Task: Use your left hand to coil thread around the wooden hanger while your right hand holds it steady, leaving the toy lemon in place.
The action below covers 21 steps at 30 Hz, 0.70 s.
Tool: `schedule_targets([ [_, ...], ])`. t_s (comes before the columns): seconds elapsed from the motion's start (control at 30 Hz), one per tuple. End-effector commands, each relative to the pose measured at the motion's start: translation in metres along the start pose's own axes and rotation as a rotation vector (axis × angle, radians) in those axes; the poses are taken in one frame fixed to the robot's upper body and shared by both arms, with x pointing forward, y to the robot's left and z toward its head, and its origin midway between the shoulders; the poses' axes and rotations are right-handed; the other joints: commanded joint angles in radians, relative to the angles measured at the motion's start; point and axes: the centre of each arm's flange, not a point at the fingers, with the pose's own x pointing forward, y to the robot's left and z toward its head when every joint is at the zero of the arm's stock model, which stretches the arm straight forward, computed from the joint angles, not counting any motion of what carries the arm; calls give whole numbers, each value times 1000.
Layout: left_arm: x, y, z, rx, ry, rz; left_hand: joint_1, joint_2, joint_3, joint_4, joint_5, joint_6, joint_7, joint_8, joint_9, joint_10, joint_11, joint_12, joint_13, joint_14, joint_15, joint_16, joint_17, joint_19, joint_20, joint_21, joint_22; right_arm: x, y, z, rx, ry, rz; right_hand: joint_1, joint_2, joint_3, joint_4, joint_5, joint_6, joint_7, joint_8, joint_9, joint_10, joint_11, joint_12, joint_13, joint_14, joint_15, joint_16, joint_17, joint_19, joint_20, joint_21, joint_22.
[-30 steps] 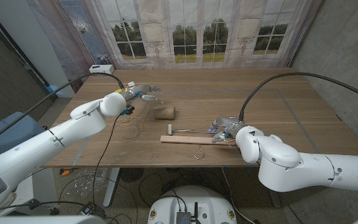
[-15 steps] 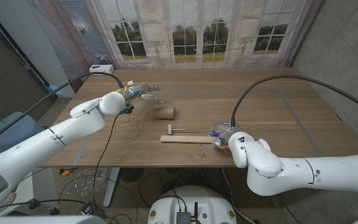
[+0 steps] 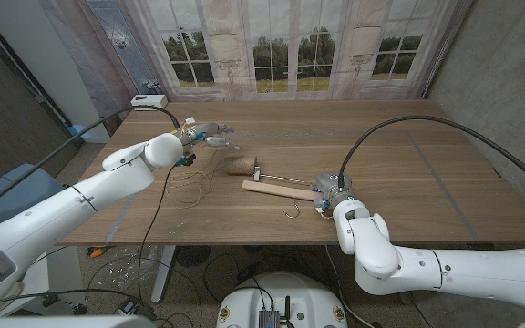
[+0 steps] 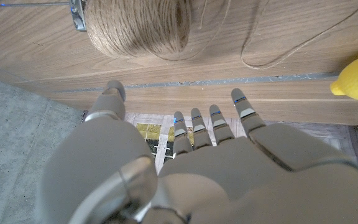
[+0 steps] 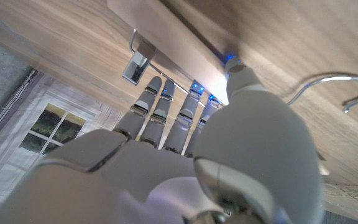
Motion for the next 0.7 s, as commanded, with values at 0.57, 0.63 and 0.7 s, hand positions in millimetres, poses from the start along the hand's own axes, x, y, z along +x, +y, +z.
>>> schedule_targets([
  [0.57, -12, 2, -1, -17, 23, 36, -16, 5, -19, 4, 7, -14, 0, -3, 4, -3, 5, -1, 6, -8, -2, 5, 6, 1, 2, -11, 4, 17, -6, -36, 31, 92, -412, 135, 89, -43, -5, -6, 137, 13, 13, 39, 125, -33, 131, 94, 96, -200, 61, 134, -15, -98, 17, 11],
  [0.63, -14, 2, 0, -11, 29, 39, -17, 4, -21, 4, 8, -15, -1, -3, 4, 0, 3, 1, 6, -8, -3, 5, 6, -1, 6, -13, 4, 16, -8, -38, 34, 111, -441, 139, 94, -46, -2, -6, 130, 19, 12, 45, 124, -32, 137, 101, 103, -199, 64, 141, -13, -96, 20, 11],
  [0.7, -16, 3, 2, 8, 48, 44, -21, 1, -26, 6, 8, -18, -2, -4, 4, -3, 3, 0, 6, -10, 0, 4, 6, -9, 10, -17, 4, 15, -9, -41, 46, 126, -469, 141, 99, -47, 0, -5, 127, 20, 12, 49, 120, -31, 140, 106, 106, -199, 64, 145, -13, -96, 21, 12],
])
